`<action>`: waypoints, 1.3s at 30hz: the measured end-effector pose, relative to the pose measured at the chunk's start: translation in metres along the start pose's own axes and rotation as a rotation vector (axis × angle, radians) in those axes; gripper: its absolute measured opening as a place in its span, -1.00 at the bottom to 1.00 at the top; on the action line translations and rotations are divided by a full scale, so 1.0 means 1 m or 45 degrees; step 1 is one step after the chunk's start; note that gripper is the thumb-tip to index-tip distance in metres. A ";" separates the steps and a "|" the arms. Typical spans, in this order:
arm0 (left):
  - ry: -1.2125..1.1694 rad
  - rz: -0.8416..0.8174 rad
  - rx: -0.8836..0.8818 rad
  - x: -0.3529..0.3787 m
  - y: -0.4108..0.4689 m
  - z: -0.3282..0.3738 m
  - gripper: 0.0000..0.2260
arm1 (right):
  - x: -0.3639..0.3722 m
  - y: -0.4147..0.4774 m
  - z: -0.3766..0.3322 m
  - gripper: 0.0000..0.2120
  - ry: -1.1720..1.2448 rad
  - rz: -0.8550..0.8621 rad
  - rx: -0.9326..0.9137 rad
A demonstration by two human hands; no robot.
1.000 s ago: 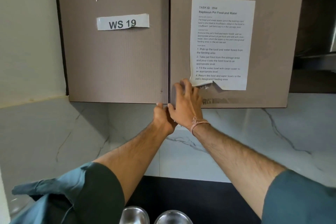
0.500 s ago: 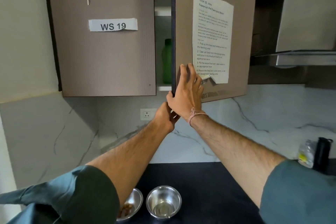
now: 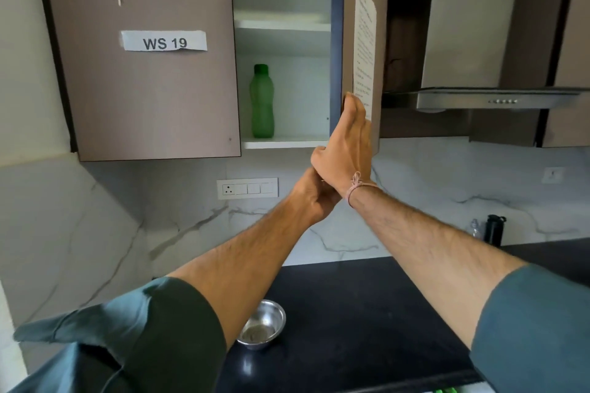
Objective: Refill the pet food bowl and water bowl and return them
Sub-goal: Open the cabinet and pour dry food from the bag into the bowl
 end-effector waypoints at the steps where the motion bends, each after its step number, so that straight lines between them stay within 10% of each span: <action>1: 0.015 0.011 -0.013 0.008 -0.001 -0.007 -0.76 | -0.008 0.003 0.006 -0.07 0.002 0.014 0.010; 18: 0.110 0.026 -0.096 0.170 0.011 -0.130 -0.65 | -0.142 0.038 0.157 -0.09 0.002 0.224 0.305; 23: 0.067 0.082 -0.073 0.200 0.018 -0.150 -0.35 | -0.158 0.044 0.187 -0.02 -0.033 0.185 0.334; 39: 0.528 0.036 0.016 0.135 0.025 -0.094 -0.47 | -0.121 0.047 0.119 -0.13 -0.447 0.165 -0.040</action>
Point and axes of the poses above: each hand's wrist, its own y-axis towards the middle knuckle, its own x-axis out of the palm, z = x × y, the point moved 1 cm from there along y, towards the middle knuckle, and after that the axes turned 1 degree about x, right-handed, at the moved point
